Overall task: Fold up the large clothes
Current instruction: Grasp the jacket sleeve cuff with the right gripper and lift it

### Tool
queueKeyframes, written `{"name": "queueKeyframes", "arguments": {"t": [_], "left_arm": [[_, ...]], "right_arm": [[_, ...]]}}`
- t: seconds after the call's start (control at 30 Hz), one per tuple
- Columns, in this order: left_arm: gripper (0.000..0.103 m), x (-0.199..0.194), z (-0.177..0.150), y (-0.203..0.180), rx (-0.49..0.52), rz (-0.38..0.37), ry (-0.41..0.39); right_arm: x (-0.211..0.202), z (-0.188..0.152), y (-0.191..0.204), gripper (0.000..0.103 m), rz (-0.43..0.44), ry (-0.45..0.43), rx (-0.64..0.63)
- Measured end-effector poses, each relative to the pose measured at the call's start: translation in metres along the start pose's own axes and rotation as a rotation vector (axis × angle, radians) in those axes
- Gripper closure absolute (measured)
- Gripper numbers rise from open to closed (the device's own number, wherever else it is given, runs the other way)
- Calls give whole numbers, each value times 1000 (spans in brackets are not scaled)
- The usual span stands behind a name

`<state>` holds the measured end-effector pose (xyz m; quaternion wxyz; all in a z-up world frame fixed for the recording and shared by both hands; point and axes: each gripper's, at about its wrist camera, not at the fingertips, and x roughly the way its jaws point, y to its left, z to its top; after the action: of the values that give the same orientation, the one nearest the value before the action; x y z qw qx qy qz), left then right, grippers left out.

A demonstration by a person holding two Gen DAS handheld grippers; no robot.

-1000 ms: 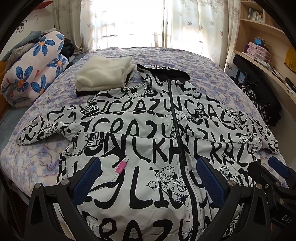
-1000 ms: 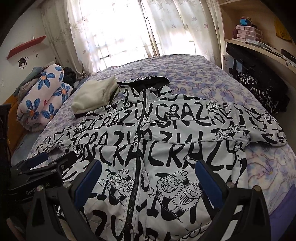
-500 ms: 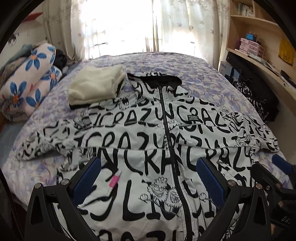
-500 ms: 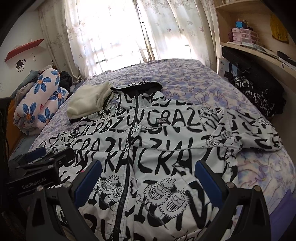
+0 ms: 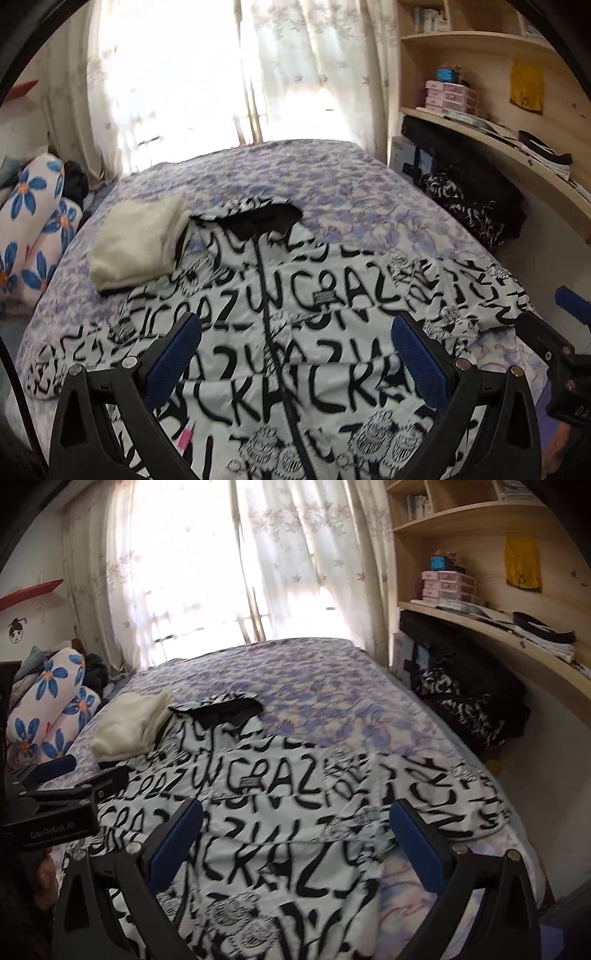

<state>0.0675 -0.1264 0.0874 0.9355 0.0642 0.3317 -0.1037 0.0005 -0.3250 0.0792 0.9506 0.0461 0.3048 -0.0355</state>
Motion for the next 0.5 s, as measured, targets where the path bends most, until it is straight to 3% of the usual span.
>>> {"name": "queueKeyframes", "arguments": {"t": [0.27, 0.5], "left_arm": [[1, 24, 25, -65, 83, -43, -24], [1, 58, 26, -101, 114, -61, -3]], "right_arm": [[8, 11, -70, 2, -67, 1, 105], [37, -6, -124, 2, -112, 76, 213]]}}
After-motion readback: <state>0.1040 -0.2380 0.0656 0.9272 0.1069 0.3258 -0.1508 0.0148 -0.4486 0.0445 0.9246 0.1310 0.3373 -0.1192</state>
